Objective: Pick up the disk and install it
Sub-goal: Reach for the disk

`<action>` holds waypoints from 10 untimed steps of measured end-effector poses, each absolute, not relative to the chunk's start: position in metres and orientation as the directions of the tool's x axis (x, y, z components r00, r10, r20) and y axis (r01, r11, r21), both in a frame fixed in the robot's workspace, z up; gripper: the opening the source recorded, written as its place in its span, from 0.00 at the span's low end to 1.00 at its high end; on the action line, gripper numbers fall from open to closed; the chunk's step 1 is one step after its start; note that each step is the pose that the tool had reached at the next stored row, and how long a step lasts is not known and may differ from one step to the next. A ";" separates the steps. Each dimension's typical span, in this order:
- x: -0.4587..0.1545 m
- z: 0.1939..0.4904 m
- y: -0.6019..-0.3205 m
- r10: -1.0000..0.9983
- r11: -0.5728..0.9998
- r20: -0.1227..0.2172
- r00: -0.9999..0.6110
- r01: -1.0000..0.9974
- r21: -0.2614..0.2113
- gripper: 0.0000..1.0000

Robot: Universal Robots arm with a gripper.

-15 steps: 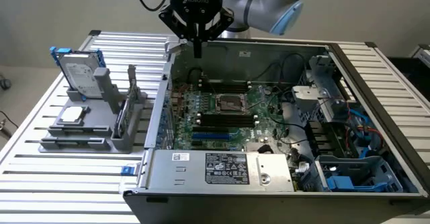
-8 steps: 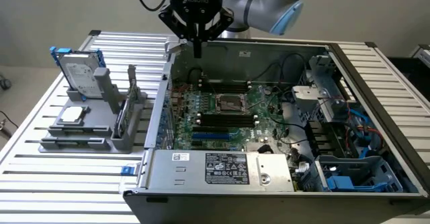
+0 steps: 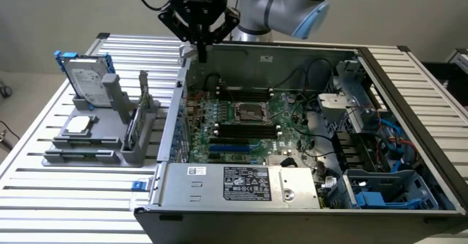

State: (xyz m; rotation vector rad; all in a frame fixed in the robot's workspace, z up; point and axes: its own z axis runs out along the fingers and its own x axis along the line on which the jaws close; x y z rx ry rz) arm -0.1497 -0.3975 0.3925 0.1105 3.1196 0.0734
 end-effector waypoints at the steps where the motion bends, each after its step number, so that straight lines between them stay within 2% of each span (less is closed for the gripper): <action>1: -0.154 0.393 -0.397 0.071 0.996 -0.018 -0.997 0.070 0.047 0.11; 10: -0.195 0.392 -0.380 0.071 0.997 -0.018 -0.997 0.070 0.036 0.11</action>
